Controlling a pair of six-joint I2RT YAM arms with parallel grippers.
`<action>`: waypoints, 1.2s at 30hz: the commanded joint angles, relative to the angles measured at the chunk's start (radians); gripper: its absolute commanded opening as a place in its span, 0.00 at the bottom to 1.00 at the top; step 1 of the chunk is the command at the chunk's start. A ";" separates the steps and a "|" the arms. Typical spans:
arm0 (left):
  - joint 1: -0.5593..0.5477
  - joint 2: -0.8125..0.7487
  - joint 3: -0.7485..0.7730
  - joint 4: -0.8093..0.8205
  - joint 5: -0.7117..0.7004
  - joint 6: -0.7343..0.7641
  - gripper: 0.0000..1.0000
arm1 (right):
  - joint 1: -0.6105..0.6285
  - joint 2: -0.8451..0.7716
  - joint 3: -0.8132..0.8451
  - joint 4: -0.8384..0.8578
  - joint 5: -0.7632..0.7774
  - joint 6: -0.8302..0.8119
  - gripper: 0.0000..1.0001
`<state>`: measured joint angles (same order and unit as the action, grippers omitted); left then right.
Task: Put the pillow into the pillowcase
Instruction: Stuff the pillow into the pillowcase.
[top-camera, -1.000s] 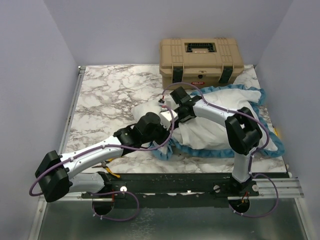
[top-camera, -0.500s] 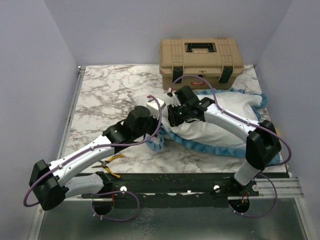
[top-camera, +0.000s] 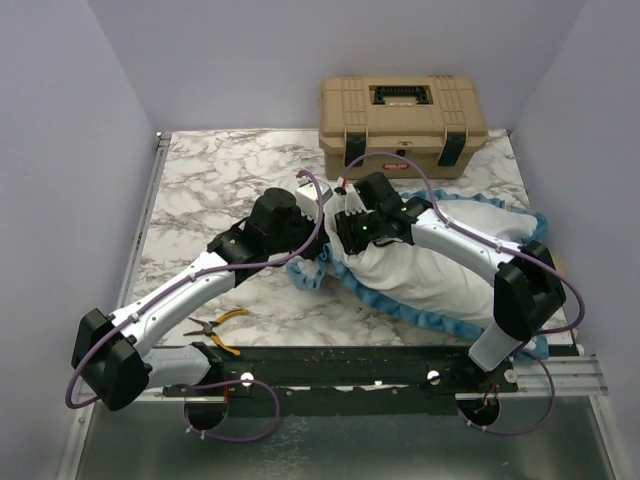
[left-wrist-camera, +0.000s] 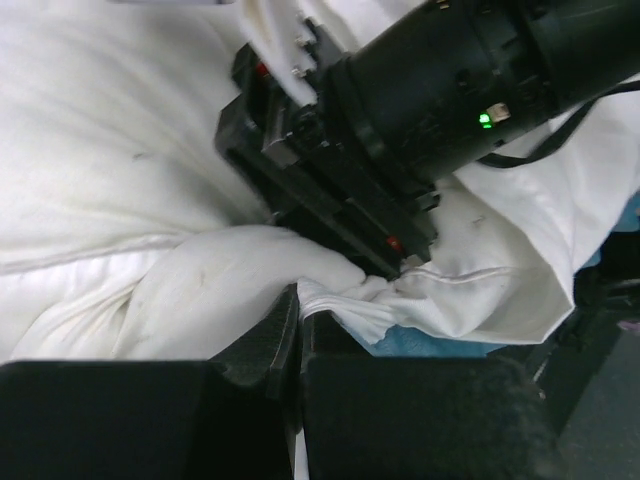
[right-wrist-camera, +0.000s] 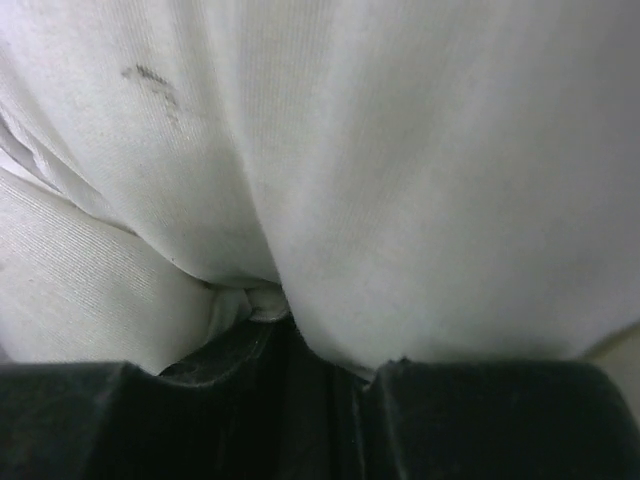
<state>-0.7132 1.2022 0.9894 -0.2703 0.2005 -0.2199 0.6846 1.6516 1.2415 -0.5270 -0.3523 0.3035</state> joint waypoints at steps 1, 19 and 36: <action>0.018 -0.022 0.024 0.450 0.122 -0.095 0.00 | 0.018 0.087 -0.039 -0.186 -0.265 -0.044 0.27; 0.005 -0.064 -0.191 0.388 -0.212 -0.294 0.00 | 0.001 0.018 -0.031 -0.259 -0.270 -0.072 0.67; 0.005 0.070 -0.311 0.468 -0.318 -0.317 0.00 | -0.004 -0.171 0.267 -0.318 -0.042 -0.117 0.82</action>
<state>-0.7326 1.2373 0.7322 0.0658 0.0521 -0.5312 0.6571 1.5478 1.4448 -0.7609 -0.3058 0.1825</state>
